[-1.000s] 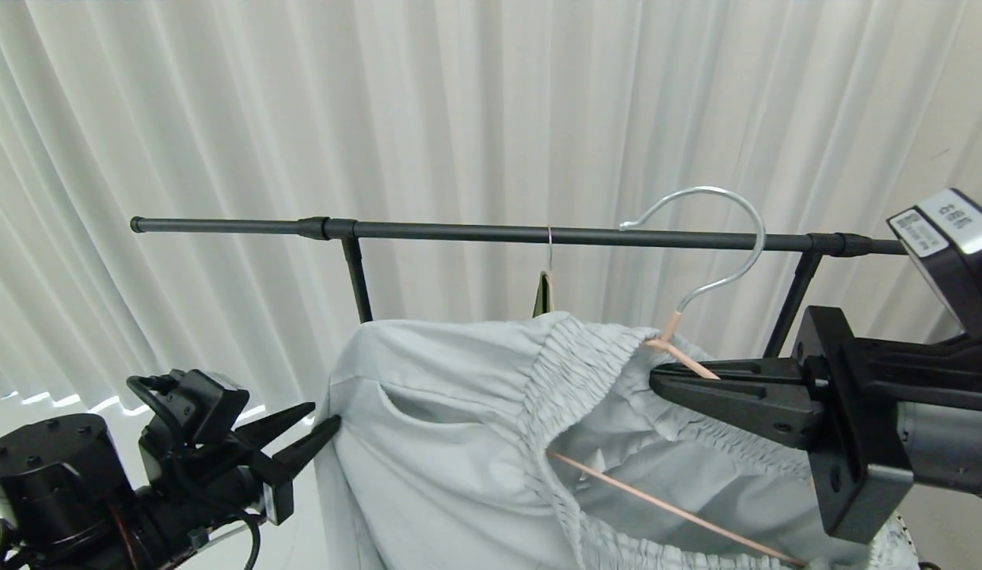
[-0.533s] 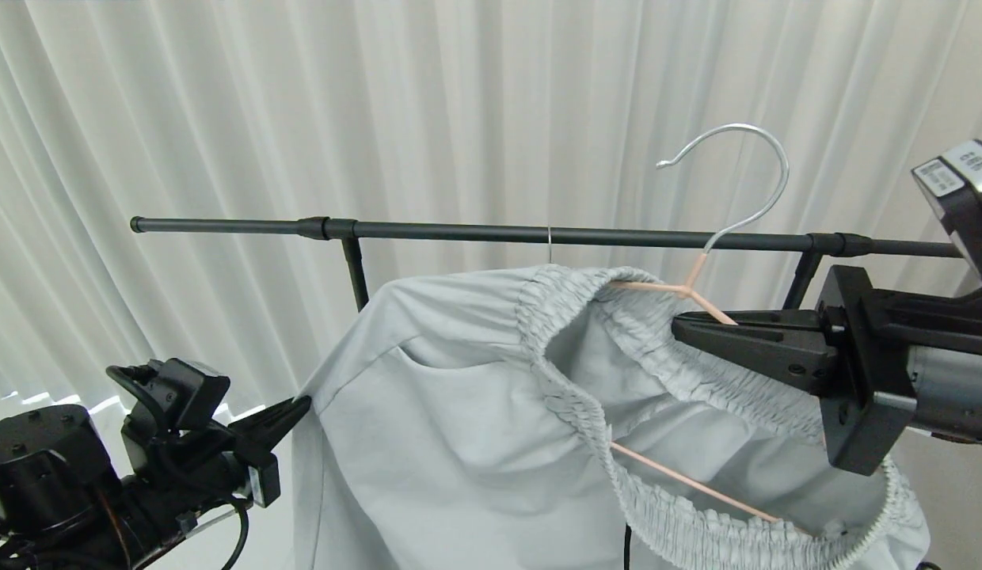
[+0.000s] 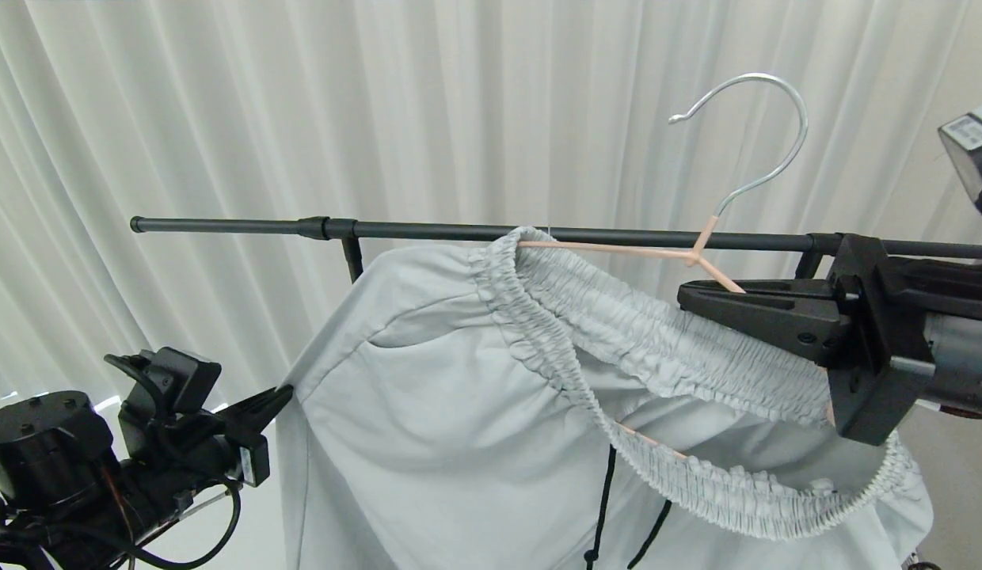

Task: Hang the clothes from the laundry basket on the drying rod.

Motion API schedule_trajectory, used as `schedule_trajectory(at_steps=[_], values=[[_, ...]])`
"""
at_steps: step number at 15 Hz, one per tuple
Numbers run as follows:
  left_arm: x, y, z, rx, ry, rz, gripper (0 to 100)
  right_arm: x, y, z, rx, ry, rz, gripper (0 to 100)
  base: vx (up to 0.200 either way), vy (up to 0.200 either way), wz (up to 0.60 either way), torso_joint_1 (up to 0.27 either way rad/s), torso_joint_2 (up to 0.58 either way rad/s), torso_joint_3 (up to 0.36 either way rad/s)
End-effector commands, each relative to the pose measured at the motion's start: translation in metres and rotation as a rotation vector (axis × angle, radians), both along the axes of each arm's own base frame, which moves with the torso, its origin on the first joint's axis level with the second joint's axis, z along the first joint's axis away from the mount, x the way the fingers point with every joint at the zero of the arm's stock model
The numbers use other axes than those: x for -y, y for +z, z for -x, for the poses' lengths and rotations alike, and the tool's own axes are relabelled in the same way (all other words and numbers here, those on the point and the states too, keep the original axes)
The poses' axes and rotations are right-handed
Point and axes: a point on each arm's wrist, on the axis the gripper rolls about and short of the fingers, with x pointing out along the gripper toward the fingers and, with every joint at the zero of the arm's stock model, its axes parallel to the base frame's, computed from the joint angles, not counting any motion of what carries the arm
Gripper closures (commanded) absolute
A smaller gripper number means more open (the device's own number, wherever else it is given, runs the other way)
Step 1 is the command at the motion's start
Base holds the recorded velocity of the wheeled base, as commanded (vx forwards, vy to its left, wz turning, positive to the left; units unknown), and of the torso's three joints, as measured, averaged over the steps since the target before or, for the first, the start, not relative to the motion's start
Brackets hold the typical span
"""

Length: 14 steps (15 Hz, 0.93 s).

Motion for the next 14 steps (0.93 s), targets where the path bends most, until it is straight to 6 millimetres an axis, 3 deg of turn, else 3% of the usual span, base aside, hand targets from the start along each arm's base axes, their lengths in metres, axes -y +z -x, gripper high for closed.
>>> schedule_trajectory(at_steps=[1, 5, 6, 11, 14], values=[[-0.001, -0.005, -0.001, -0.022, 0.004, -0.009, 100, 0.000, 0.001, 0.000, 0.004, 0.000, -0.002, 100, 0.000, 0.000, 0.00, 0.000, 0.00, 0.000], [-0.001, -0.005, 0.002, -0.011, -0.003, -0.033, 100, 0.000, 0.002, 0.000, 0.005, 0.000, -0.003, 100, 0.000, 0.000, 0.00, 0.000, 0.00, 0.000], [-0.001, -0.005, 0.004, -0.005, -0.004, -0.033, 0, 0.000, 0.002, 0.000, 0.005, 0.000, -0.003, 100, 0.000, 0.000, 0.00, 0.000, 0.00, 0.000], [0.002, -0.003, 0.009, 0.005, -0.018, -0.033, 0, -0.004, 0.004, -0.007, 0.008, -0.011, -0.005, 100, 0.000, 0.000, 0.00, 0.000, 0.00, 0.000], [0.012, 0.012, 0.020, 0.063, -0.081, 0.011, 0, -0.013, -0.006, -0.022, -0.028, -0.031, 0.028, 100, 0.000, 0.000, 0.00, 0.000, 0.00, 0.000]])
